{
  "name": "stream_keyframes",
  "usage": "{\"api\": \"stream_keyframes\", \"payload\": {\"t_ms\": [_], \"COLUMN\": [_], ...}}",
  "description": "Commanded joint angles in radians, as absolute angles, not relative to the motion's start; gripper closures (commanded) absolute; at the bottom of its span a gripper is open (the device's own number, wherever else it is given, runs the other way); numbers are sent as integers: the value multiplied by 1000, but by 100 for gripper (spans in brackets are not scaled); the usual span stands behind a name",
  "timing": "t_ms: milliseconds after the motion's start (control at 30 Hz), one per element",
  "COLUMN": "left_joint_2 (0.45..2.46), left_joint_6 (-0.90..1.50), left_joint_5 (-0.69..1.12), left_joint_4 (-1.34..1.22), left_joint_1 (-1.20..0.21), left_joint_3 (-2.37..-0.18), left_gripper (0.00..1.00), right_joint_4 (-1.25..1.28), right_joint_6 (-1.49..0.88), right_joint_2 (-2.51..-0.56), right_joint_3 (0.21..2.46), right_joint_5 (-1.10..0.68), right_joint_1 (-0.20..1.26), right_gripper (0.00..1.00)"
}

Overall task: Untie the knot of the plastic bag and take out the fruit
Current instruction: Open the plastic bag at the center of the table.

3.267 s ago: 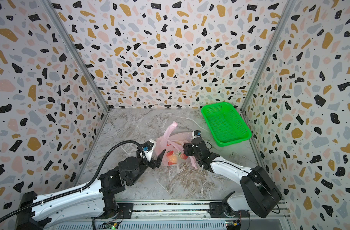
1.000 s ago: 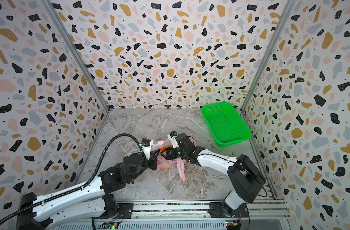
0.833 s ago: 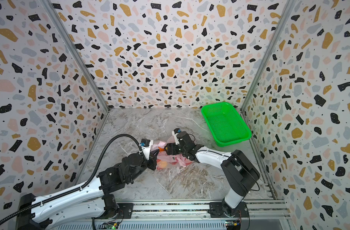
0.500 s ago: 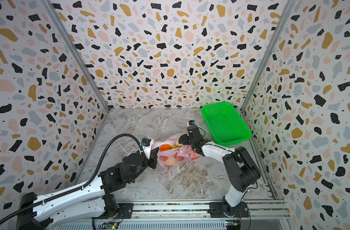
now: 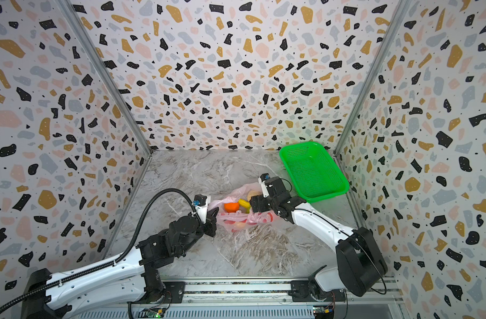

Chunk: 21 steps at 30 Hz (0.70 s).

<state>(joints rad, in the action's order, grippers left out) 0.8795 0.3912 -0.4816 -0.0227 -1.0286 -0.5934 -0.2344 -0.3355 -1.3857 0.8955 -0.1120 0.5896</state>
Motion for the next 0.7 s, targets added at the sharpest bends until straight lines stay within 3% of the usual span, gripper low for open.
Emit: {"api": "stream_keyframes", "payload": {"t_ms": [0, 233, 433, 567, 667], "left_joint_2": [850, 822, 818, 797, 793], "left_joint_6": [420, 404, 406, 402, 399], "left_joint_5": [-498, -460, -416, -438, -471], "left_joint_4": [-45, -63, -66, -75, -78], "left_joint_1": [-1031, -1030, -1031, -1031, -1031], "left_joint_3": [-586, -557, -540, -529, -538], "left_gripper": [100, 100, 100, 100, 100], "right_joint_4": [-425, -480, -478, -455, -445], "right_joint_6": [-329, -386, -353, -338, -340], "right_joint_2": [-1347, -1220, -1293, -1393, -1428], "right_joint_3": [866, 917, 1096, 1114, 1110], "right_joint_5": [-123, -86, -306, -380, -393], "right_joint_1": [597, 663, 670, 687, 694], "right_gripper": [12, 17, 23, 40, 45]}}
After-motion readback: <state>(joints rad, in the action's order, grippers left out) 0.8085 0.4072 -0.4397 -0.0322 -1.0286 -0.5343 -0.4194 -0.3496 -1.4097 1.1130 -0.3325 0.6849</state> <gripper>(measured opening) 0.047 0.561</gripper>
